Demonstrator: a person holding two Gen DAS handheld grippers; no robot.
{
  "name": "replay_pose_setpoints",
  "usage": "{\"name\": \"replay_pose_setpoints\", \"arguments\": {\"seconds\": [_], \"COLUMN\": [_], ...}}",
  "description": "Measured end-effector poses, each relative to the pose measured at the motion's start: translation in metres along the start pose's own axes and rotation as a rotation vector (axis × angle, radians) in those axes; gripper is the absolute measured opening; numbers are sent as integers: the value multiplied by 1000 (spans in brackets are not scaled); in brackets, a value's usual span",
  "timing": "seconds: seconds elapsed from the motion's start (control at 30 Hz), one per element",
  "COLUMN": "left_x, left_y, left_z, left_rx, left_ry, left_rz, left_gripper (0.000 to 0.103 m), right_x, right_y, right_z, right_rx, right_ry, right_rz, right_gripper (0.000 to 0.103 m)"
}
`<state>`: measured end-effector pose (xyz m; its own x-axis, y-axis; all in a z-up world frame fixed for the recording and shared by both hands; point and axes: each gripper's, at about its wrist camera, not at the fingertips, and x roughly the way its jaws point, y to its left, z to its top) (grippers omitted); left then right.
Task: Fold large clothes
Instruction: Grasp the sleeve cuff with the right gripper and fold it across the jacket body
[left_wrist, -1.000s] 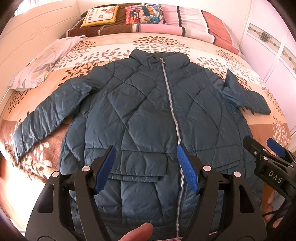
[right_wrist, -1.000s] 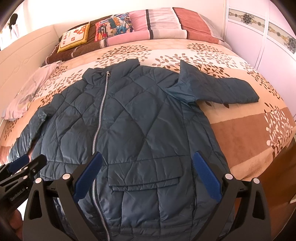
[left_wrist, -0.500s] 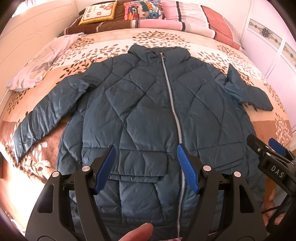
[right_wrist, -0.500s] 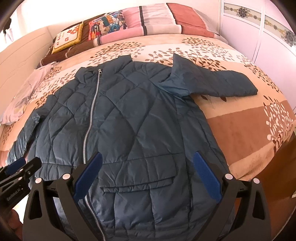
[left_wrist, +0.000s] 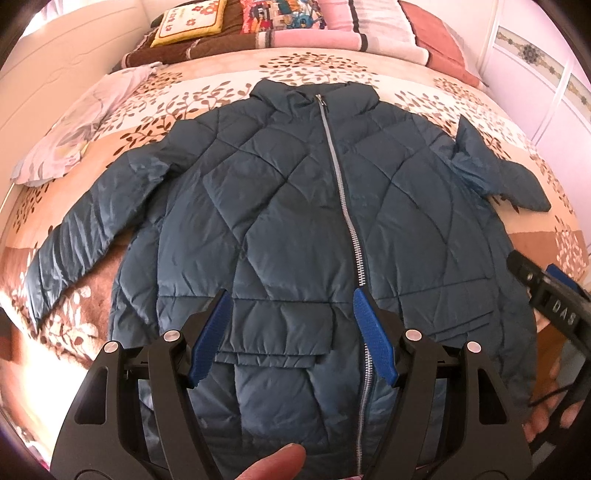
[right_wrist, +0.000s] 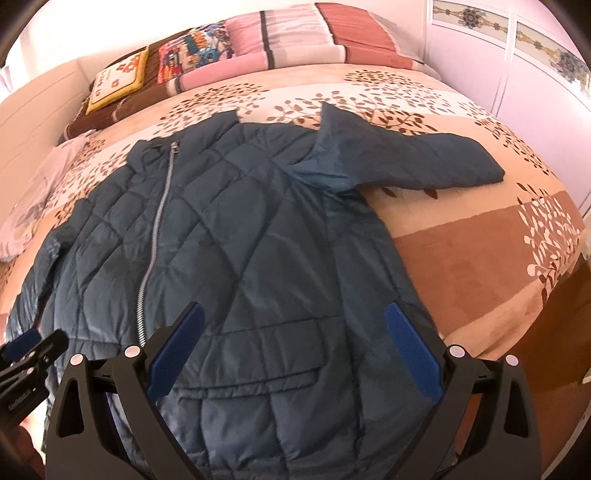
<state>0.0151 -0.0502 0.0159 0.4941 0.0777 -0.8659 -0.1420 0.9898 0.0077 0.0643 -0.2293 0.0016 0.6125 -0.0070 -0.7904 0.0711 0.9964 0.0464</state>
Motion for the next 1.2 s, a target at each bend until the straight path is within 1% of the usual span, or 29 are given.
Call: {"name": "replay_pose_setpoints", "arguments": {"seconds": [0.23,0.4,0.47,0.53,0.6,0.63,0.7,0.73,0.77,0.83,0.87,0.97,1.03,1.1,1.17,1.2], "left_x": [9,16,19,21,23,24,26,27,29,31,31,32,33,35,37,38], "left_y": [-4,-10,-11,-13,-15,-15,-15,-16,-17,-19,-20,-22,-23,-22,-22,-21], "left_z": [7,12,14,16,18,20,22,24,25,28,29,32,33,34,34,34], "left_rx": [5,23,30,37,40,40,36,35,36,38,38,44,46,44,41,38], "left_ry": [14,29,33,36,37,37,37,38,40,43,43,39,40,43,48,51], "left_rz": [23,39,45,54,60,62,66,69,70,74,75,73,73,74,78,79], "left_gripper": [68,68,68,68,68,68,68,68,68,68,68,68,68,68,68,68], "right_x": [15,25,31,37,46,51,62,68,76,91,96,113,123,132,142,148], "right_y": [-28,-51,-66,-85,-115,-130,-160,-173,-187,-210,-219,-257,-282,-300,-315,-325], "right_z": [18,39,53,67,83,90,103,108,114,120,122,121,118,116,113,110], "right_rx": [41,43,48,80,140,172,238,263,291,359,390,564,681,760,830,876], "right_ry": [-9,-38,-52,-56,-63,-63,-55,-47,-29,4,10,25,22,18,21,21], "right_rz": [-45,-78,-69,-48,-9,6,32,50,79,132,144,213,239,258,268,287], "right_gripper": [95,95,95,95,95,93,85,70,62,60,59,58,58,58,55,54]}}
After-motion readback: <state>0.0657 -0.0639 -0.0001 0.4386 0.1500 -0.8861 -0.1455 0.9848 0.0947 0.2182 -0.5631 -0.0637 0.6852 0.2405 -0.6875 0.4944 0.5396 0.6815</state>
